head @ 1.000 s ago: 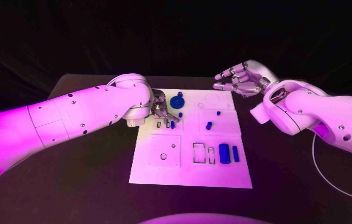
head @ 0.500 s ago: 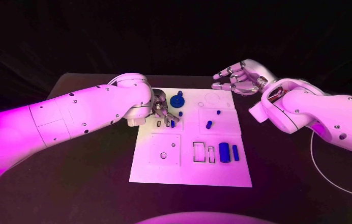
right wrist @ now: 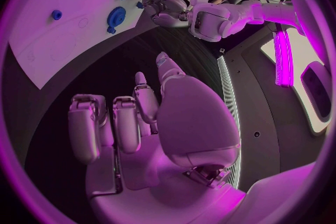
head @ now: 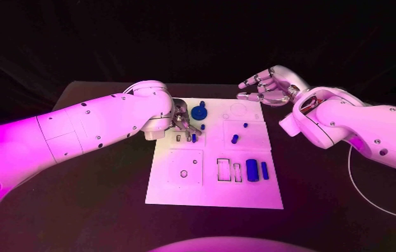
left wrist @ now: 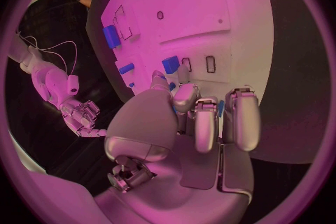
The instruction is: Assemble the parts on the task board
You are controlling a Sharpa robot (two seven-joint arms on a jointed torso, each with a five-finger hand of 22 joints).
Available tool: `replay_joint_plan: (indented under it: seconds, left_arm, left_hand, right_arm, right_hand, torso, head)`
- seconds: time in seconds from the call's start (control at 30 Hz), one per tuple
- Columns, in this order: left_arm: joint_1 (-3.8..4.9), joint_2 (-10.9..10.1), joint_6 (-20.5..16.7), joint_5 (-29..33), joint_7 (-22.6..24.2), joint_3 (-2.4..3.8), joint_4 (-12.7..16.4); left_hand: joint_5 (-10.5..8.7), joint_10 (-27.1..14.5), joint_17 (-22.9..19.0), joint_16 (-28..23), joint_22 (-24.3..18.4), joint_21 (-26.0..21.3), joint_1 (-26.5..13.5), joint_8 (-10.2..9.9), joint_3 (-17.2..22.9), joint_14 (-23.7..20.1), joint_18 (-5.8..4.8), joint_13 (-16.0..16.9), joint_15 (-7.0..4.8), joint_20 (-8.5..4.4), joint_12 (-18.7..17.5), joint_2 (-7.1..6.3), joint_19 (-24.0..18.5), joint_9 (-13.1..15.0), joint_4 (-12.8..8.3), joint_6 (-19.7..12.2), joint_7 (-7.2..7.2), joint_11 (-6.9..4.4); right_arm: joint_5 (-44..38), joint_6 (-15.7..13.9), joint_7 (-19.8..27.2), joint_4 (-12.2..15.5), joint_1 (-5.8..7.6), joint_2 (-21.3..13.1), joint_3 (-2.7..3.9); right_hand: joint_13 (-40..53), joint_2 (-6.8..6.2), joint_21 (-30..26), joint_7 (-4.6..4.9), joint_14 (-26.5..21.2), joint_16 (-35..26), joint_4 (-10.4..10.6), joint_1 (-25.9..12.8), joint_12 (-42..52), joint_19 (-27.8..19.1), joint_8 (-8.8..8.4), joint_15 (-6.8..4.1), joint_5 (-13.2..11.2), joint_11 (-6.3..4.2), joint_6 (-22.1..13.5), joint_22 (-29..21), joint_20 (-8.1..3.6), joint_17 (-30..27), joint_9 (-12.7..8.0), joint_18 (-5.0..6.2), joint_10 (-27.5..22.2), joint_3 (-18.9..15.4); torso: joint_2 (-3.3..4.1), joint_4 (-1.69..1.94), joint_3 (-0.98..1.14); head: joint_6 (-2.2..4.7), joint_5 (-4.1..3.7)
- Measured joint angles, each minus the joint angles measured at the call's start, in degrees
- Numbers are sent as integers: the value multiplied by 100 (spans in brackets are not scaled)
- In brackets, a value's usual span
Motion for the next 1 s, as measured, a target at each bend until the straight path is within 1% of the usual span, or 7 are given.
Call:
replay_joint_plan:
  seconds: [0.47, 0.53, 0.7, 0.8, 0.87, 1.0]
  left_arm:
    - [-2, 38, 88, 10, -2, -3, -18]
    - [-2, 43, 101, 13, -2, -3, -19]
    - [-2, 57, 126, 22, -2, -4, -31]
    - [-2, 67, 133, 28, -3, -5, -43]
    - [-2, 77, 139, 33, -3, -7, -55]
    - [-2, 92, 155, 43, -3, -13, -77]
  left_hand:
    - [0, 19, -1, 0, 0, 0, 0, 20, 0, 0, 0, 16, 0, 0, 1, 0, 0, 14, 0, -21, 21, -19]
    - [0, 19, -1, 0, -1, 0, 16, 20, 0, 0, 0, 25, 0, 0, 33, 16, 0, 19, 0, -21, 21, -19]
    - [0, 19, -1, 0, -1, 0, 54, 48, 0, -21, 1, 24, -20, 0, 34, 7, 0, 33, 0, -21, 21, -19]
    - [0, 19, -2, 0, -1, 0, 54, 47, 15, -21, 0, 24, -20, -7, 34, 7, 6, 47, -15, -31, 10, -19]
    - [0, 19, -2, 0, -1, 0, 84, 80, 15, -21, 1, 27, -20, -21, 34, 37, 21, 62, -15, -41, 1, -19]
    - [0, 19, -2, 0, -1, 0, 136, 87, 36, -21, 0, 34, -20, -21, 33, 44, 21, 87, -35, -41, 1, -19]
  right_arm:
    - [-16, 17, -4, -18, -3, 33, -1]
    - [-17, 21, -4, -22, -4, 39, -2]
    - [-19, 26, -4, -34, -9, 55, -2]
    - [-20, 28, -4, -37, -10, 60, -3]
    - [-20, 29, -4, -38, -10, 62, -3]
    - [-21, 30, -4, -38, -11, 64, -3]
  right_hand:
    - [-2, 0, 0, 0, 0, 0, -16, 0, 1, 0, 0, 0, 0, 0, 0, -1, 0, -1, 0, 0, 0, -16]
    - [-2, 0, 0, 0, 0, 0, -16, 0, 1, 0, 0, 0, 0, 0, 0, -1, 0, -1, 0, 0, 0, -16]
    - [-3, 0, -24, 0, 0, 0, -16, 0, -17, 0, 0, 0, 33, 0, 0, -1, 0, -1, 1, 0, 0, -16]
    - [-4, 0, -25, 0, 0, 0, -16, 0, -24, 0, 0, 0, 33, 0, 0, -1, 0, -1, 1, 0, 0, -16]
    - [-4, 0, -25, 0, 0, 0, -16, 0, -25, 0, 0, 0, 33, 0, 0, -2, 0, -1, 1, 0, 0, -16]
    - [-4, 0, -25, 0, 0, 0, -16, 0, -26, -20, 0, 0, 33, 0, 0, -2, -20, -1, 1, 0, 0, -16]
  torso:
    - [-4, 16, 2]
    - [-4, 19, 2]
    - [-5, 20, 2]
    - [-7, 23, 2]
    - [-7, 24, 2]
    - [-7, 27, 2]
  head:
    - [-32, -16]
    - [-40, -16]
    - [-41, -15]
    - [-42, -28]
    - [-42, -29]
    - [-51, -24]
